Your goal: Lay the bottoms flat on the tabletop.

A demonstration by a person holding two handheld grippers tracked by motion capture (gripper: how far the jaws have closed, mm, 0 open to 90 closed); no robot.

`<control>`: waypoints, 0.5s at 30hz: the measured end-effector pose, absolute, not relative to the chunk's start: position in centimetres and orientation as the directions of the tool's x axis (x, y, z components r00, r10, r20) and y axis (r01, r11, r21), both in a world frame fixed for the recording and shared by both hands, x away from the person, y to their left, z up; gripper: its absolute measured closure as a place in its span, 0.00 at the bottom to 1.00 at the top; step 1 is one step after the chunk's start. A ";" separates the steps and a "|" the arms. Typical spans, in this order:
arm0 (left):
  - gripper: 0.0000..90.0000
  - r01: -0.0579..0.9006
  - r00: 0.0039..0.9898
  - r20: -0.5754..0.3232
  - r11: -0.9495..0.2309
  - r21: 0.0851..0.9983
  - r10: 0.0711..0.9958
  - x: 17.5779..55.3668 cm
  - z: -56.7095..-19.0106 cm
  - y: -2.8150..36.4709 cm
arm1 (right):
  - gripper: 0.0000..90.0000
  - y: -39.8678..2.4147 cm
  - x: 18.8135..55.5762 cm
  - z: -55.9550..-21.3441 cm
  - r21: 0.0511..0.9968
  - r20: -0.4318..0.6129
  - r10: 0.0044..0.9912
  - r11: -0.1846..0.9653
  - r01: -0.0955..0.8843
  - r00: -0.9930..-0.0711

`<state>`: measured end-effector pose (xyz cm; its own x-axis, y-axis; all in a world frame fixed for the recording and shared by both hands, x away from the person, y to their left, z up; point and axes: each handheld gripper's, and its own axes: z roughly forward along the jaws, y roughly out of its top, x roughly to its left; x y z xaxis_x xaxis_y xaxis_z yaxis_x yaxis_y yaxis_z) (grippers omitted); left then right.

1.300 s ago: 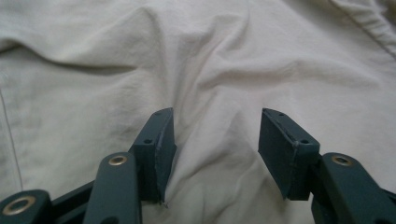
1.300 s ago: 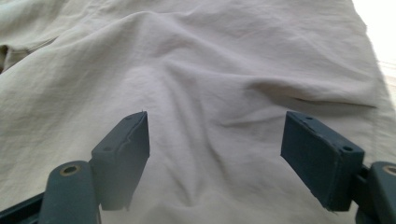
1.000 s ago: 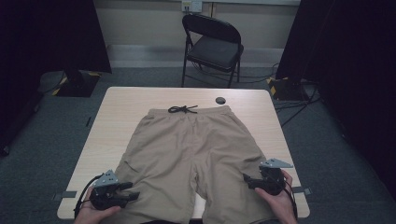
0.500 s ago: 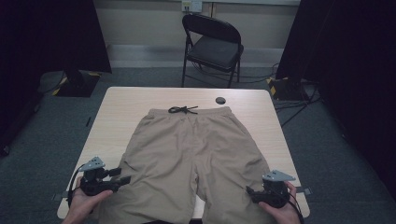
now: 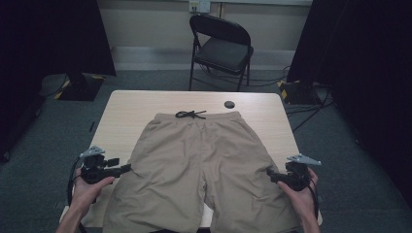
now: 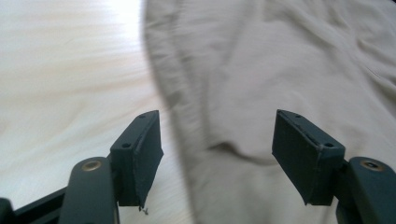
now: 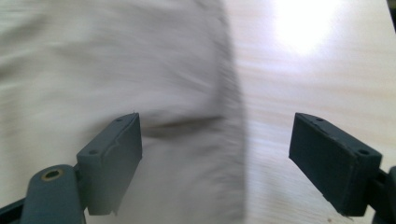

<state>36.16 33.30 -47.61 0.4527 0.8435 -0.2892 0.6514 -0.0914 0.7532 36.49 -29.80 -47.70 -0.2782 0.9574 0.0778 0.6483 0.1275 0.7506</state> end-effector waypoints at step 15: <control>0.23 0.671 0.472 -0.212 -0.193 0.716 0.856 34.9 -49.4 33.0 | 0.18 -29.6 36.1 -49.7 0.730 0.025 0.960 0.174 0.661 -0.280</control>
